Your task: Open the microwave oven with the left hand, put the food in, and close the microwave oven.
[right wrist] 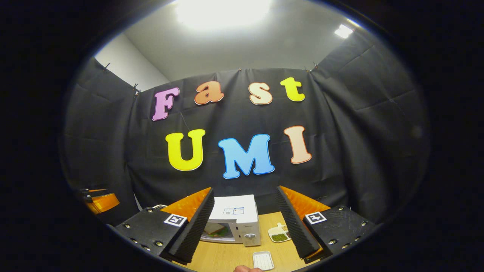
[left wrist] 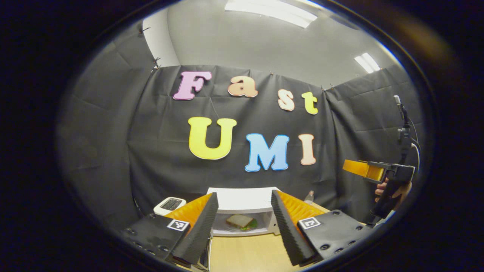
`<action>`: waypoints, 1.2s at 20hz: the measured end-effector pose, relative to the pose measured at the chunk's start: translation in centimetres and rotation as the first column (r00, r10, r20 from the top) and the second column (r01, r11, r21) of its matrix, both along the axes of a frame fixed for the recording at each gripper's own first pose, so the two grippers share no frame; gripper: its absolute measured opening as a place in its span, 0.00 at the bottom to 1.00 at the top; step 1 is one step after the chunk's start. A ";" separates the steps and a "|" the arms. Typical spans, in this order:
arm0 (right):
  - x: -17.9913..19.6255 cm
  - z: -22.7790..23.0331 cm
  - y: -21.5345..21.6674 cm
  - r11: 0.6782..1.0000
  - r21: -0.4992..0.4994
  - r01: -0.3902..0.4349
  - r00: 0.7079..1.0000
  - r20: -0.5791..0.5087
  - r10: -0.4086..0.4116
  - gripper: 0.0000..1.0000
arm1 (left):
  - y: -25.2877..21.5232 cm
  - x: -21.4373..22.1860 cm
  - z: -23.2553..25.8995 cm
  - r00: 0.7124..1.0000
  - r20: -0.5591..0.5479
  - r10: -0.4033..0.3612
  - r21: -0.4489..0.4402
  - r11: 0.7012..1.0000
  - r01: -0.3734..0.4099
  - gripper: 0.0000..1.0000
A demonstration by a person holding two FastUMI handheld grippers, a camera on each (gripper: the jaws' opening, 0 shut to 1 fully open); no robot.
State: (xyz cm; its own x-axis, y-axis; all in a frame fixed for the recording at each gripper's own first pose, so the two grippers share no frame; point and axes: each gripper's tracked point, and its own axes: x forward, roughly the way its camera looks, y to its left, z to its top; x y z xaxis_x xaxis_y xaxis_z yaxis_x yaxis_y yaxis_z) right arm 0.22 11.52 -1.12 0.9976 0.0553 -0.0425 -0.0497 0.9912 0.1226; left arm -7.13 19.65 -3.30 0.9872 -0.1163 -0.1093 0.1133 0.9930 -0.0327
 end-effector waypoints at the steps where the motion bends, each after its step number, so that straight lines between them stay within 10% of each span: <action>1: 0.0 -0.2 0.4 1.000 0.001 0.003 1.000 -0.003 -0.003 0.98 | 1.7 -0.5 -0.2 1.000 -0.003 0.026 0.009 1.000 -0.025 0.50; 3: 0.0 -0.3 1.1 1.000 0.005 0.009 1.000 -0.006 -0.009 0.98 | 5.0 -1.5 -2.2 0.997 -0.059 0.043 -0.001 0.999 -0.043 0.06; 11: -0.7 -0.9 2.2 0.999 -0.015 0.040 0.999 -0.015 -0.040 0.98 | 17.9 -8.9 -11.7 0.950 -0.255 0.182 0.061 0.983 -0.172 0.07; 24: -0.7 -2.7 0.5 0.996 -0.044 0.075 0.996 -0.041 -0.077 0.98 | 15.5 -10.9 -22.4 0.891 -0.443 0.097 0.013 0.995 -0.102 0.07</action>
